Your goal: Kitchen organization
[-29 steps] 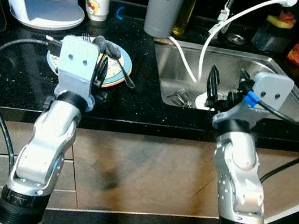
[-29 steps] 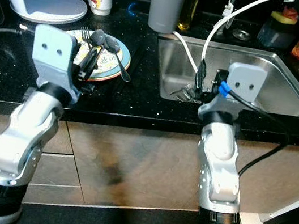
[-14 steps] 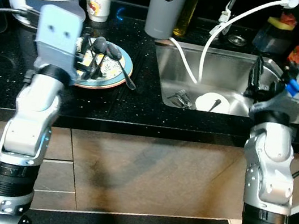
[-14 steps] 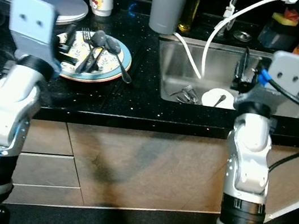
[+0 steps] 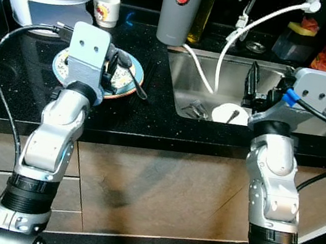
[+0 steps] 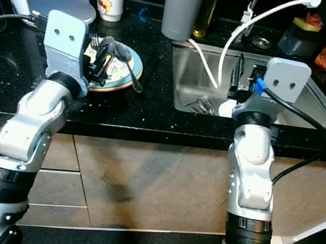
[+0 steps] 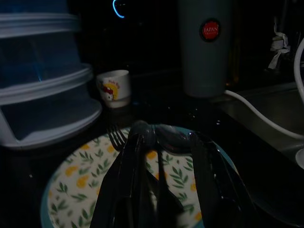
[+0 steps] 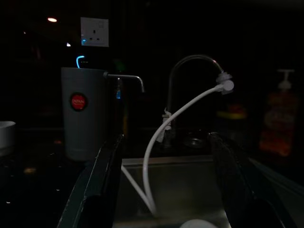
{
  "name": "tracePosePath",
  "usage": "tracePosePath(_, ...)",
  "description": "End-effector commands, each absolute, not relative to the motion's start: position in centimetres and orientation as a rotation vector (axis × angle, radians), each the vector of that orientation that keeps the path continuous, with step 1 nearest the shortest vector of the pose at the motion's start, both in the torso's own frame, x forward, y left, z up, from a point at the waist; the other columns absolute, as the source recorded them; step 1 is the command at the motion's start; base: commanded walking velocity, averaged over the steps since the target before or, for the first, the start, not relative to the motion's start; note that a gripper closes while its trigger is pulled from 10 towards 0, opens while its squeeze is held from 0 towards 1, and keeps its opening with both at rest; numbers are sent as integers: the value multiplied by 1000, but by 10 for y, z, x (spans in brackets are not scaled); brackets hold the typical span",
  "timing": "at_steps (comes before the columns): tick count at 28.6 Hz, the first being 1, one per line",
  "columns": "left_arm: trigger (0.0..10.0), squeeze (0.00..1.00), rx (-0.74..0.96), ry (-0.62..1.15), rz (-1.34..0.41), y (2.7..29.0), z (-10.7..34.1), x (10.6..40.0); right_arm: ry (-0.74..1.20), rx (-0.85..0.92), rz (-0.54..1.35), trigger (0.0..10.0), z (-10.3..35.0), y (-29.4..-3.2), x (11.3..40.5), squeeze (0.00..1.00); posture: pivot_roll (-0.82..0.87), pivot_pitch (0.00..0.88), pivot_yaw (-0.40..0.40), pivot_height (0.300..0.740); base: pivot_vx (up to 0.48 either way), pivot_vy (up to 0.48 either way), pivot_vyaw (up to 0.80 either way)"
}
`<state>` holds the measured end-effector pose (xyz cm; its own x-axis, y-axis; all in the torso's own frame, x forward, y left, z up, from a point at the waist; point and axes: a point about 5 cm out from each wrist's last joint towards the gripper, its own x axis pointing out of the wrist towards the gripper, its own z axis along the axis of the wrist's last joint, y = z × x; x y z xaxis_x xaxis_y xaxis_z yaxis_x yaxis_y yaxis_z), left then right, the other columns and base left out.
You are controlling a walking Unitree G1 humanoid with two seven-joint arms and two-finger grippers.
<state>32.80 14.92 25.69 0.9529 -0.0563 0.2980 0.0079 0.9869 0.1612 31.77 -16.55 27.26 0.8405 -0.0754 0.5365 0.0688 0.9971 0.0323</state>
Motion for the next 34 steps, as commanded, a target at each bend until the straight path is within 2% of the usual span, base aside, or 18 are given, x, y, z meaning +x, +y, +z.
tracePosePath(1,10000,0,171,-309,-44,143,254,325,-564,14,-64,10000,270,-162,318,0,123,0,-58,740,0,0,0)
tracePosePath(7,10000,0,166,-354,-64,140,258,323,-558,7,-59,10000,268,-162,319,0,125,0,-59,740,0,0,0)
tracePosePath(15,10000,0,163,-331,-55,138,256,328,-568,3,-67,10000,271,-165,319,0,111,0,-56,740,0,0,0)
tracePosePath(21,10000,0,186,-224,-29,141,243,335,-566,0,-68,10000,269,-165,319,0,107,0,-52,740,0,0,0)
tracePosePath(27,10000,0,90,-65,-77,139,245,346,-566,-2,-76,10000,269,-166,319,0,104,0,-49,740,0,0,0)
tracePosePath(31,10000,0,73,-48,-88,141,247,349,-566,-2,-76,10000,269,-166,319,0,100,0,-47,740,0,0,0)
tracePosePath(34,10000,0,59,44,-75,151,248,366,-570,0,-81,10000,270,-166,319,0,101,0,-48,740,0,0,0)
